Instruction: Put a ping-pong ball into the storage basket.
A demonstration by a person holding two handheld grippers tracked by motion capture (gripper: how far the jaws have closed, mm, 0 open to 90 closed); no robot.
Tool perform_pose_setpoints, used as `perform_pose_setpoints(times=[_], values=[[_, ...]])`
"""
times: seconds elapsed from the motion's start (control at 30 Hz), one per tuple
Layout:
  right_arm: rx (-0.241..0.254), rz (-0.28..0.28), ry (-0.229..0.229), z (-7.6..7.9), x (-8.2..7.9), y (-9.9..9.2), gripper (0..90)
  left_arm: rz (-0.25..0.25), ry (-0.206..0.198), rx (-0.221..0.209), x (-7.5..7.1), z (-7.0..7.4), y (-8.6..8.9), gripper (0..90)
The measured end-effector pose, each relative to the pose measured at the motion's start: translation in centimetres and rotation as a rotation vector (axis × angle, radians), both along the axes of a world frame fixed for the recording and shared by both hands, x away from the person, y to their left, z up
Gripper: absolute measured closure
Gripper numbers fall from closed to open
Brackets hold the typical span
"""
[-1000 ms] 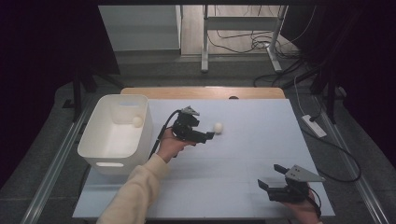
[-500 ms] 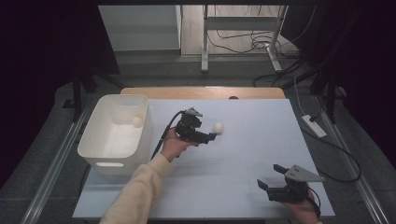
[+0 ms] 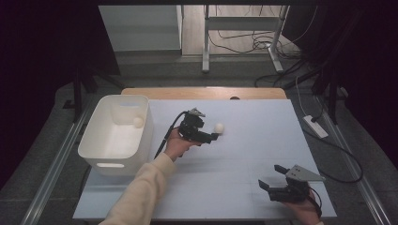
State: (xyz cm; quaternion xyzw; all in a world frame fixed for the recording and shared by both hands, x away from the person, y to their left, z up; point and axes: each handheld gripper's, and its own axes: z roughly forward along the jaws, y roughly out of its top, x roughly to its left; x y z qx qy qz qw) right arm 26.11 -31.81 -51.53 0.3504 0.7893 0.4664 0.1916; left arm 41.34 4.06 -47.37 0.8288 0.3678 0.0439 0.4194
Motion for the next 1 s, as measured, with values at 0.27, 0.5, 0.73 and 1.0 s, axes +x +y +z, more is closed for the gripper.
perform_pose_setpoints(times=[0.27, 0.5, 0.73, 1.0], values=[[-0.001, -0.004, 0.001, 0.0, -0.2, -0.2, 11.4, -0.001, -0.001, -0.002, 0.5, -0.3, -0.7, 14.7], [0.003, -0.006, 0.001, 0.0, -0.3, -0.4, 11.5, -0.004, 0.001, 0.004, 0.7, -0.3, -1.3, 14.8], [-0.003, -0.002, 0.001, -0.1, -0.2, -0.2, 11.5, 0.002, 0.0, 0.008, 1.2, -0.3, -1.7, 14.9], [0.0, 0.002, 0.002, -0.1, -0.3, -0.2, 11.5, 0.019, 0.015, 0.028, 1.8, -0.9, -2.2, 15.2]])
